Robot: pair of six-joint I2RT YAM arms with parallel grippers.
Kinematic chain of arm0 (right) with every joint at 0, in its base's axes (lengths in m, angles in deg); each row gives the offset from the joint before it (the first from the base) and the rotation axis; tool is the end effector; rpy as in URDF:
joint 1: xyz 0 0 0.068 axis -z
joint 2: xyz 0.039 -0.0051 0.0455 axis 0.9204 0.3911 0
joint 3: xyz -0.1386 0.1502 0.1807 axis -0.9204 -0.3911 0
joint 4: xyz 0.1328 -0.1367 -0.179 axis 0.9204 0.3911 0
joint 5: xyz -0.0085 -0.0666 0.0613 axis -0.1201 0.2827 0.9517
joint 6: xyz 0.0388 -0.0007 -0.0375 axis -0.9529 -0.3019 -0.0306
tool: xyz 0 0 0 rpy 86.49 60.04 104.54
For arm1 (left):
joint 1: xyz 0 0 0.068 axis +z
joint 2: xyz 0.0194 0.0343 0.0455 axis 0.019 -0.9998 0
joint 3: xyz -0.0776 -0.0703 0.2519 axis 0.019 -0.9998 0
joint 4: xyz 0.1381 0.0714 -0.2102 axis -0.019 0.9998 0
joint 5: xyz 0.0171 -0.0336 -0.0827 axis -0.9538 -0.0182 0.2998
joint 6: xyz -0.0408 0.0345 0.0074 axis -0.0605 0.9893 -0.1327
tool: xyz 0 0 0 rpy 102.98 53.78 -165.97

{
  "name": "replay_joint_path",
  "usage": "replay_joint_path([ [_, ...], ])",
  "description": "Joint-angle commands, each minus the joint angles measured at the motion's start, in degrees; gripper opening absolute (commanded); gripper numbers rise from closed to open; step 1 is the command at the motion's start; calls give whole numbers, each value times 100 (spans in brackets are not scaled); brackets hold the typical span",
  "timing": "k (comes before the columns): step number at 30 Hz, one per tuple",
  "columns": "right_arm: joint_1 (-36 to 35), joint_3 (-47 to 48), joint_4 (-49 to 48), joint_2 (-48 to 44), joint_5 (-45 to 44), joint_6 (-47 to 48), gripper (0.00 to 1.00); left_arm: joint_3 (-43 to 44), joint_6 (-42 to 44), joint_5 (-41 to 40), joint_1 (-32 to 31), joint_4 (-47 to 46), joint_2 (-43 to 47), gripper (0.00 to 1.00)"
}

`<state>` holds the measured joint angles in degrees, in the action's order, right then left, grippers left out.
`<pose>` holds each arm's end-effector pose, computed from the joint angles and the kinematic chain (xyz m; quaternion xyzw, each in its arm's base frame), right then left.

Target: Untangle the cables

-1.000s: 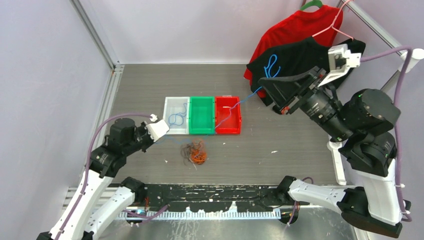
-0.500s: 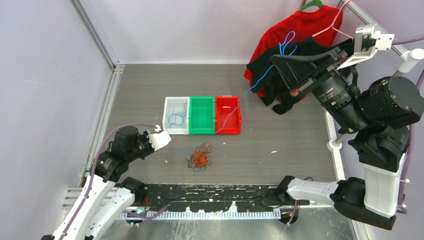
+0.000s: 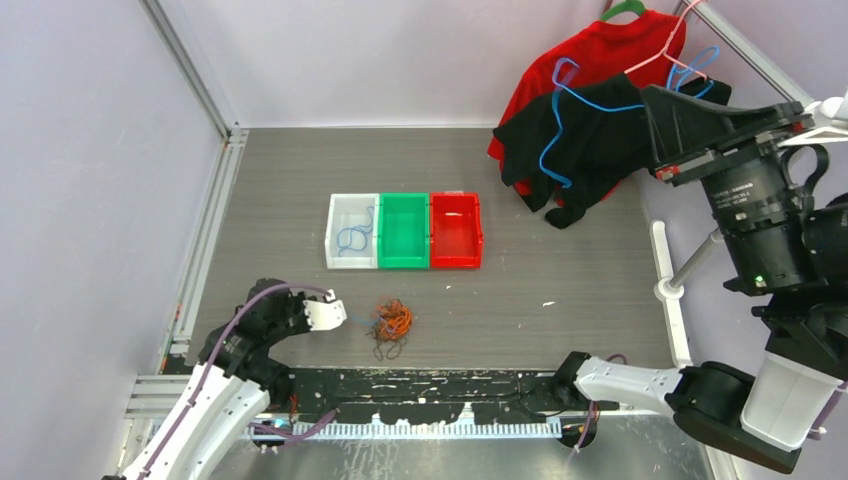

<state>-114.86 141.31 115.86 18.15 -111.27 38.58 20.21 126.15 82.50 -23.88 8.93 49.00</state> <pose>0.0400 0.0201 0.6369 0.0130 0.5570 0.2820 0.7811 0.0908 -0.0386 0.1946 0.5798 0.7283 0.0945 0.3528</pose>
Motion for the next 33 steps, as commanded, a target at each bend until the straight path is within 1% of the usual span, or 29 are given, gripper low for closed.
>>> replay_joint_path([
  [1,-20,-94,39,212,-66,51,1,561,-333,161,-8,-356,-184,0],
  [6,-23,-646,-71,580,402,-218,1,1755,-1553,715,-7,-352,-776,0],
  [8,-16,-752,-158,777,537,-316,1,2143,-1864,999,-7,-249,-897,0],
  [11,-11,-782,-286,1146,780,-427,1,2480,-2240,1319,-8,-162,-939,0],
  [18,-2,-667,-731,2175,1432,-678,1,2704,-2696,1744,-7,83,-746,0],
  [21,6,-600,-909,2626,1672,-842,0,2733,-2865,1819,-9,85,-584,0],
  [23,11,-636,-1040,2874,1838,-936,1,2822,-2943,1875,-7,262,-523,0],
  [28,15,-641,-1180,3504,2026,-981,1,3059,-3037,1959,-11,505,-522,0],
  [33,24,-631,-1232,4058,2153,-1026,1,3139,-3027,2011,-7,525,-503,0],
])
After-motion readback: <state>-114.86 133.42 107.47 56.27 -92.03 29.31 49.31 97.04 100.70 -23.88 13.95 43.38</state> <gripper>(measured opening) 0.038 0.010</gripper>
